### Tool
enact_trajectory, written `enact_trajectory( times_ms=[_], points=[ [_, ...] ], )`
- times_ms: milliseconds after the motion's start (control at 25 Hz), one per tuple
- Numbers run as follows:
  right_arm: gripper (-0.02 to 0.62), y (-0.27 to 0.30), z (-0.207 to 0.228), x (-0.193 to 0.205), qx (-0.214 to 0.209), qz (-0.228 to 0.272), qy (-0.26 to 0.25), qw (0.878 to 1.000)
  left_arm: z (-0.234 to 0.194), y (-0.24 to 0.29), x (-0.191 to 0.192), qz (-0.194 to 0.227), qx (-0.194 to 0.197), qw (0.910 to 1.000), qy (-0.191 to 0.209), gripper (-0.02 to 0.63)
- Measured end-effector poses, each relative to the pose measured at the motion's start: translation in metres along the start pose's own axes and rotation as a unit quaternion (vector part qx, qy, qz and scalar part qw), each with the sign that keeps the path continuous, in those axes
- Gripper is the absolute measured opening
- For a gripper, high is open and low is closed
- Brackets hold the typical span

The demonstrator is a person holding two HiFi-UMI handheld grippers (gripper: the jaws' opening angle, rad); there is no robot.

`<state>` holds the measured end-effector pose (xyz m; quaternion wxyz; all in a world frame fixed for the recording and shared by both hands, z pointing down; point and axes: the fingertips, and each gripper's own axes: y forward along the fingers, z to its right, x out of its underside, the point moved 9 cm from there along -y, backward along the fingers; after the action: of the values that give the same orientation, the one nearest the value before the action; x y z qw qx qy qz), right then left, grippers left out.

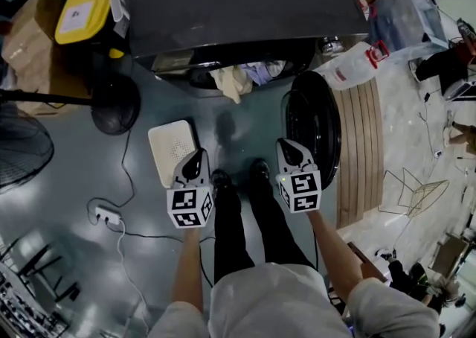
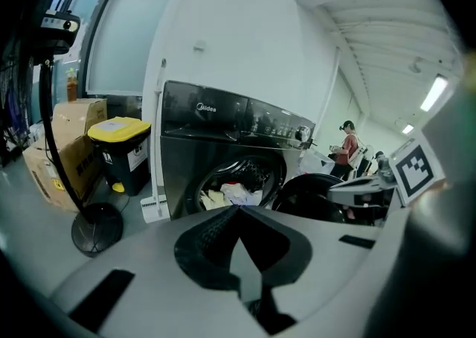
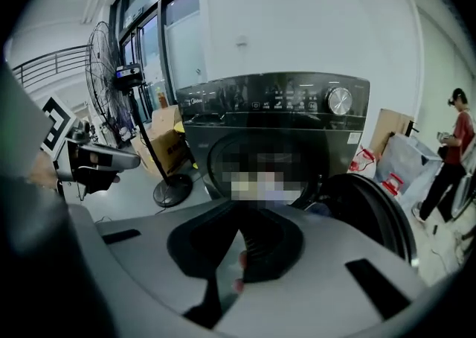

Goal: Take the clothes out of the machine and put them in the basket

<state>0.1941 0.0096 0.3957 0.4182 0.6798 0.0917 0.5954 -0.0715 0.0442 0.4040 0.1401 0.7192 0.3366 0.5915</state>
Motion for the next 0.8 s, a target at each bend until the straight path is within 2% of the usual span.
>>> enact_trajectory(
  times_ms=[480, 800],
  points=[
    [0.025, 0.048, -0.007, 0.046, -0.022, -0.013, -0.018, 1.0, -0.028, 0.037, 0.064, -0.011, -0.018, 0.9994, -0.028, 0.018],
    [0.025, 0.088, -0.002, 0.07, -0.029, -0.007, -0.016, 0.999, -0.042, 0.066, 0.091, -0.016, -0.014, 0.9995, -0.024, 0.018]
  ],
)
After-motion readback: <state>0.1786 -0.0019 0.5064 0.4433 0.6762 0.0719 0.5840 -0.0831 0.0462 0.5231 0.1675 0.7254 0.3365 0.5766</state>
